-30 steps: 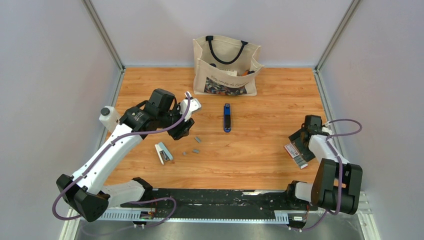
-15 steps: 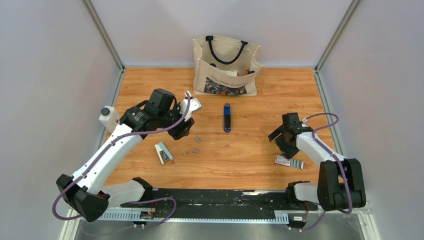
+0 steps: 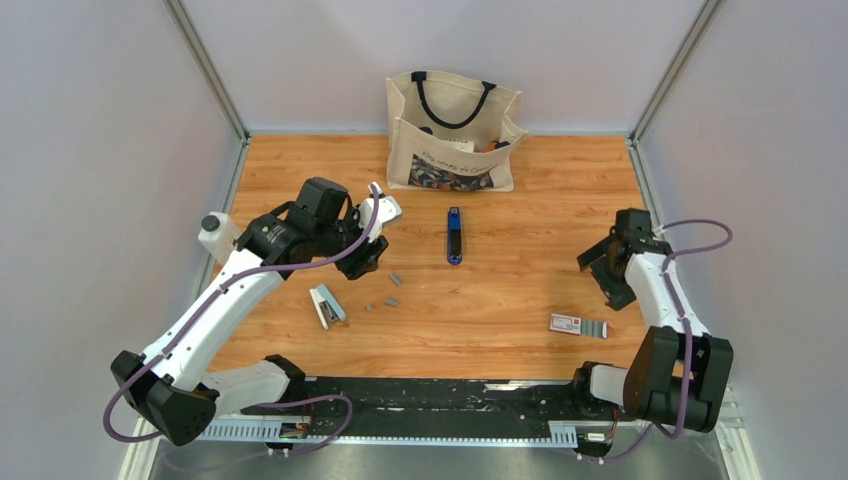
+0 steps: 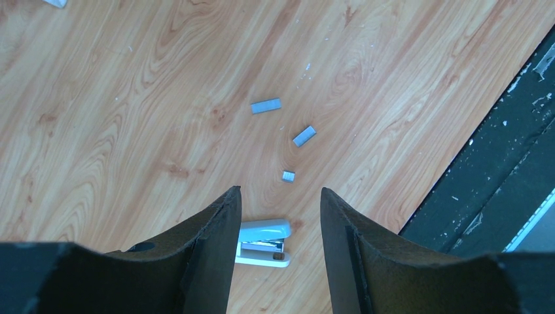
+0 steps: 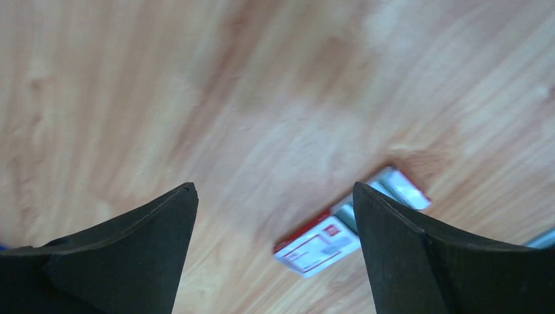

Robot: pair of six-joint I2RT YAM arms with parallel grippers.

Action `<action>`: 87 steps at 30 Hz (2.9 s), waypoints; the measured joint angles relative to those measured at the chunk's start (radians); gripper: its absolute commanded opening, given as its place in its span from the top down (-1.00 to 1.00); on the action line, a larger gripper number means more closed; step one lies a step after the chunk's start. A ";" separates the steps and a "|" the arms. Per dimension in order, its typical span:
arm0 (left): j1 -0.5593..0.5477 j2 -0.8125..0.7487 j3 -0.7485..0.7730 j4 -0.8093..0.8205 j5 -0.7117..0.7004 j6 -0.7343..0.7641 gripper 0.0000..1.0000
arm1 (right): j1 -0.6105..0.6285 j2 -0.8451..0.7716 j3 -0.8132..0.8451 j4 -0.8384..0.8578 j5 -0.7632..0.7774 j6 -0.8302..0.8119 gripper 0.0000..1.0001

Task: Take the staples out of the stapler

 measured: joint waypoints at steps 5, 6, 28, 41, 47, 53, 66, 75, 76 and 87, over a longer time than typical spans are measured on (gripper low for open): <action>0.000 0.000 0.000 0.000 0.003 0.000 -0.13 | -0.116 -0.001 -0.112 -0.016 -0.010 -0.065 -0.87; 0.000 0.000 0.000 0.000 0.003 0.001 -0.13 | -0.126 -0.001 -0.123 -0.020 -0.015 -0.070 -0.87; 0.000 0.004 0.032 -0.003 0.003 0.000 -0.13 | -0.126 0.065 -0.184 -0.007 -0.079 -0.100 -0.80; 0.000 0.008 0.032 -0.003 0.003 0.000 -0.13 | -0.072 0.056 -0.197 -0.003 -0.072 -0.082 -0.77; 0.000 0.008 0.032 -0.003 0.003 0.000 -0.13 | -0.001 0.038 -0.210 -0.001 -0.071 -0.031 -0.76; 0.000 0.007 0.032 -0.003 0.002 0.001 -0.13 | 0.113 0.037 -0.211 0.000 -0.070 0.045 -0.75; 0.000 0.002 0.020 -0.002 -0.005 0.004 -0.13 | 0.474 0.161 -0.114 0.029 -0.137 0.310 -0.76; 0.000 -0.027 0.010 -0.003 -0.016 0.009 -0.13 | 0.655 0.341 0.069 0.096 -0.174 0.431 -0.77; 0.000 -0.030 0.009 -0.003 -0.017 0.012 -0.13 | 0.663 0.346 0.082 0.101 -0.175 0.436 -0.77; 0.000 -0.050 -0.006 -0.003 -0.021 0.023 -0.13 | 0.672 0.342 0.107 0.079 -0.159 0.433 -0.75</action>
